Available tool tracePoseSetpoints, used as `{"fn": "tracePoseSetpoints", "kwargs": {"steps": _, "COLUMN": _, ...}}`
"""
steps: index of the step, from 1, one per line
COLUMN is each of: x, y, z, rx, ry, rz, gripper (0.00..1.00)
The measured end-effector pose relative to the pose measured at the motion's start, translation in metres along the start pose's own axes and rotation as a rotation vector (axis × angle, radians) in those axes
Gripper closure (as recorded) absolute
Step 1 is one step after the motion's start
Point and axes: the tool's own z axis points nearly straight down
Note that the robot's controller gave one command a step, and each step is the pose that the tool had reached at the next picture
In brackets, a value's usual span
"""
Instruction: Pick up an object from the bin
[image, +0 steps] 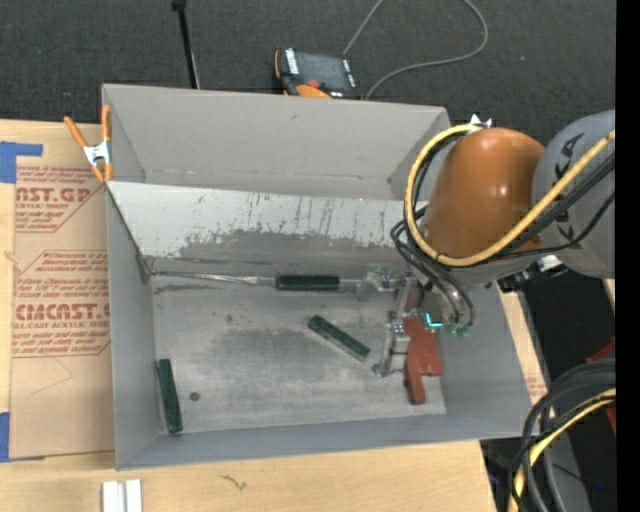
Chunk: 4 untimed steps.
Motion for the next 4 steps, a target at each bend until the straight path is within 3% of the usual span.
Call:
{"fn": "tracePoseSetpoints", "kwargs": {"steps": 1, "x": -0.030, "y": -0.005, "z": 0.139, "rx": -0.001, "ry": -0.003, "rz": 0.343, "gripper": 0.00}}
{"fn": "tracePoseSetpoints", "kwargs": {"steps": 2, "x": -0.037, "y": -0.007, "z": 0.105, "rx": -0.003, "ry": -0.010, "rz": 0.403, "gripper": 0.00}}
{"fn": "tracePoseSetpoints", "kwargs": {"steps": 3, "x": -0.038, "y": -0.001, "z": 0.107, "rx": -0.003, "ry": -0.007, "rz": 0.544, "gripper": 0.00}}
{"fn": "tracePoseSetpoints", "kwargs": {"steps": 4, "x": -0.021, "y": 0.018, "z": 0.138, "rx": -0.002, "ry": -0.003, "rz": 0.876, "gripper": 0.00}}
